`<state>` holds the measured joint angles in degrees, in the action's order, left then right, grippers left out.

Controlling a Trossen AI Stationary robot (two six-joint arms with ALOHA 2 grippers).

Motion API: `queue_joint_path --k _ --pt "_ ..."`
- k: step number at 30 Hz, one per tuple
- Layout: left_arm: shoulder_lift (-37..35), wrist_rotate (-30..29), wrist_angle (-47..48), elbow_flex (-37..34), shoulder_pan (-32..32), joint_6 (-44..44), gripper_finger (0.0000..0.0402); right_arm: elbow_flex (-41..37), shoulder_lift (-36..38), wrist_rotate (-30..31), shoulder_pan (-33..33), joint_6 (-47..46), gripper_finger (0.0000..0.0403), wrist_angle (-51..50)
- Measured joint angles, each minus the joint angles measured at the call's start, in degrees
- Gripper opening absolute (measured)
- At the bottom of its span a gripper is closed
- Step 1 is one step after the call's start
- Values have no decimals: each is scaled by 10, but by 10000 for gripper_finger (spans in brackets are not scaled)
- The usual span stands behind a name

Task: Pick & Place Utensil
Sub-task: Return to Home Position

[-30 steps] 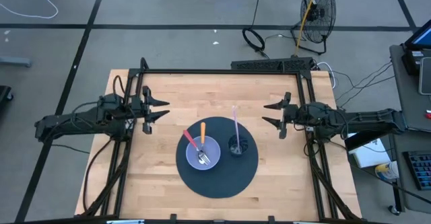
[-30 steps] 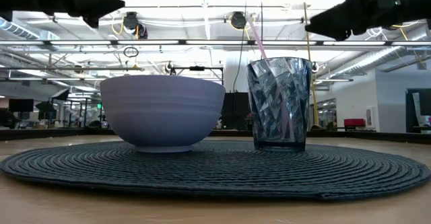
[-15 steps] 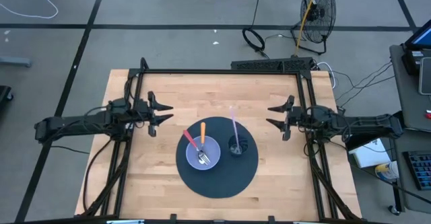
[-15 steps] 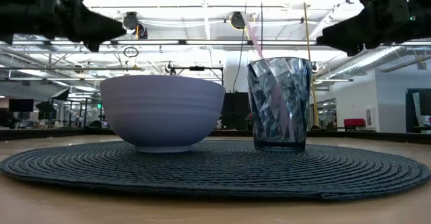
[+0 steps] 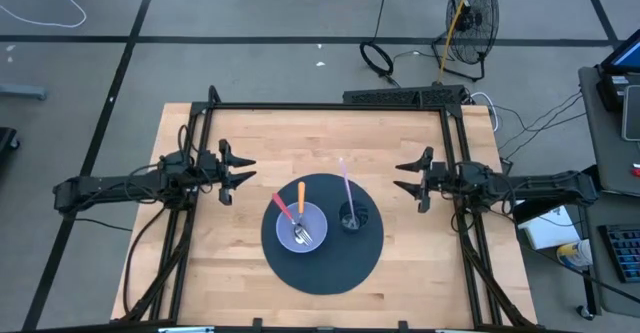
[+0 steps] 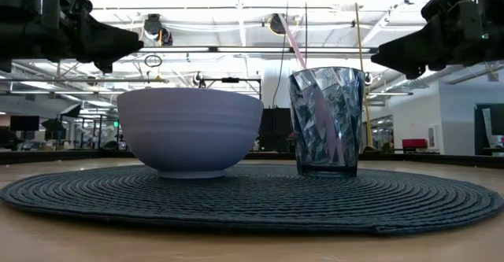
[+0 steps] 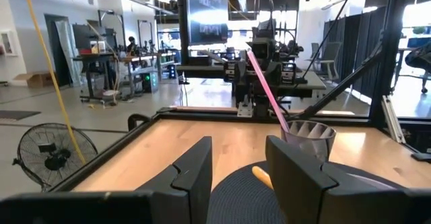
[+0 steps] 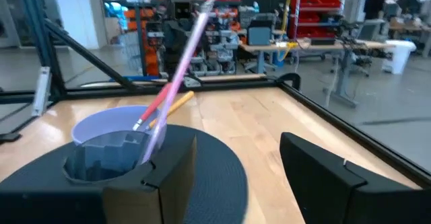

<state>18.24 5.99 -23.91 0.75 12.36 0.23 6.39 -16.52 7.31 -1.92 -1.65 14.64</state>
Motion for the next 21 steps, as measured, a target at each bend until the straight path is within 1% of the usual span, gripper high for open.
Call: queue_joint_path --k 5,12,18,21 --pt "0 0 1 1 0 3 145 -32 11 -9 0 2 210 46" --pt "-3 0 15 1 0 10 145 -41 31 -14 0 1 210 34" --pt "-61 0 31 1 -1 20 145 -42 74 -14 0 8 210 6" --pt "-97 -3 63 2 -9 22 145 -42 101 -14 0 8 210 -23"
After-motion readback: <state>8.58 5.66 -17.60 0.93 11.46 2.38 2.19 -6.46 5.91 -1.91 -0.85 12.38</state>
